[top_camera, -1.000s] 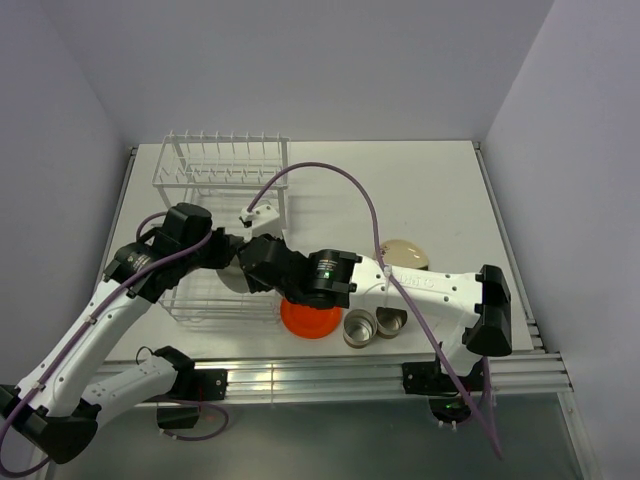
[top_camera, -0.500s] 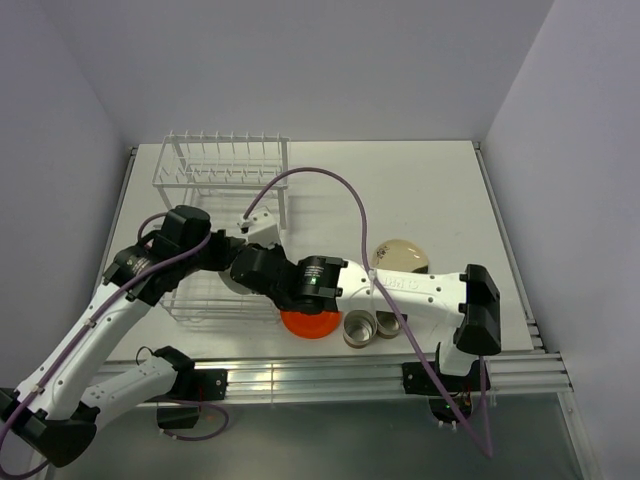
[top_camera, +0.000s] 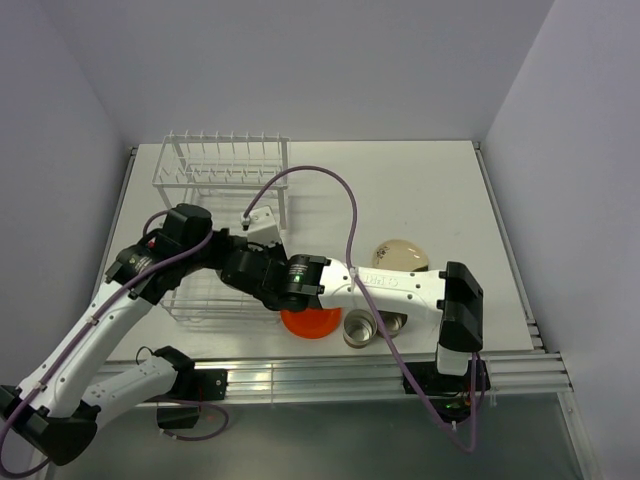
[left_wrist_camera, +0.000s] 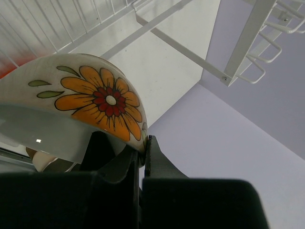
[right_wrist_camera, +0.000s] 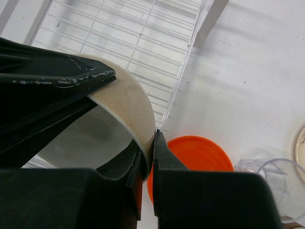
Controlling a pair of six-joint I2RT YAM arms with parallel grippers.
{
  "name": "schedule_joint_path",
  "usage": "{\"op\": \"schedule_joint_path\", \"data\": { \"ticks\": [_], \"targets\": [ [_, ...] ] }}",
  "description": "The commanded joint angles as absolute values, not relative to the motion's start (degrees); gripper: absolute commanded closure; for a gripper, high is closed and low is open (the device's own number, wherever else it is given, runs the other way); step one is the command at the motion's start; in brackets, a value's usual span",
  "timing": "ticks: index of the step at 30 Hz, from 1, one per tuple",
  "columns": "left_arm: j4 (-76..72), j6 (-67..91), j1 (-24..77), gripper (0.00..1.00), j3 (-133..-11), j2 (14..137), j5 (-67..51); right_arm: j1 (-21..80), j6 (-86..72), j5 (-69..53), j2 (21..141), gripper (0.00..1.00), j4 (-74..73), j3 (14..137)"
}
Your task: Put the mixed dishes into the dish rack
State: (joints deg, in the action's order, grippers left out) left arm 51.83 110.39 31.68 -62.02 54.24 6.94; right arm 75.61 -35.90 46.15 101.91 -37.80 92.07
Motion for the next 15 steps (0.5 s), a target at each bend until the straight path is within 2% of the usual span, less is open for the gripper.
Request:
{"op": "schedule_joint_path", "data": {
  "ticks": [1,4,5,7,8,9,15],
  "targets": [
    [48.5,106.6,32.0,1.00,-62.6,52.1,3.3,76.1,-33.0,48.3,102.4,1.00,-39.6,95.1],
    [47.9,106.0,32.0,1.00,-62.2,51.5,3.7,76.2,-31.9,48.2,102.1,1.00,-38.8,95.3],
    [46.5,105.3,32.0,0.95,-62.0,50.9,3.4,76.1,-31.6,48.2,102.0,1.00,-38.8,95.4],
    [44.6,104.3,32.0,0.80,-60.6,50.4,2.7,76.0,-31.0,47.8,101.7,1.00,-38.3,95.4],
    [42.9,103.0,32.0,0.63,-60.2,49.9,1.8,76.1,-30.9,47.4,101.5,1.00,-38.3,95.5],
    [42.5,102.3,32.0,0.57,-59.9,49.7,1.1,75.9,-30.9,47.1,101.3,1.00,-38.1,95.4],
    [40.5,99.0,32.0,0.40,-58.8,48.6,-0.4,75.4,-30.1,44.2,99.5,1.00,-35.9,93.2]
  ]
}}
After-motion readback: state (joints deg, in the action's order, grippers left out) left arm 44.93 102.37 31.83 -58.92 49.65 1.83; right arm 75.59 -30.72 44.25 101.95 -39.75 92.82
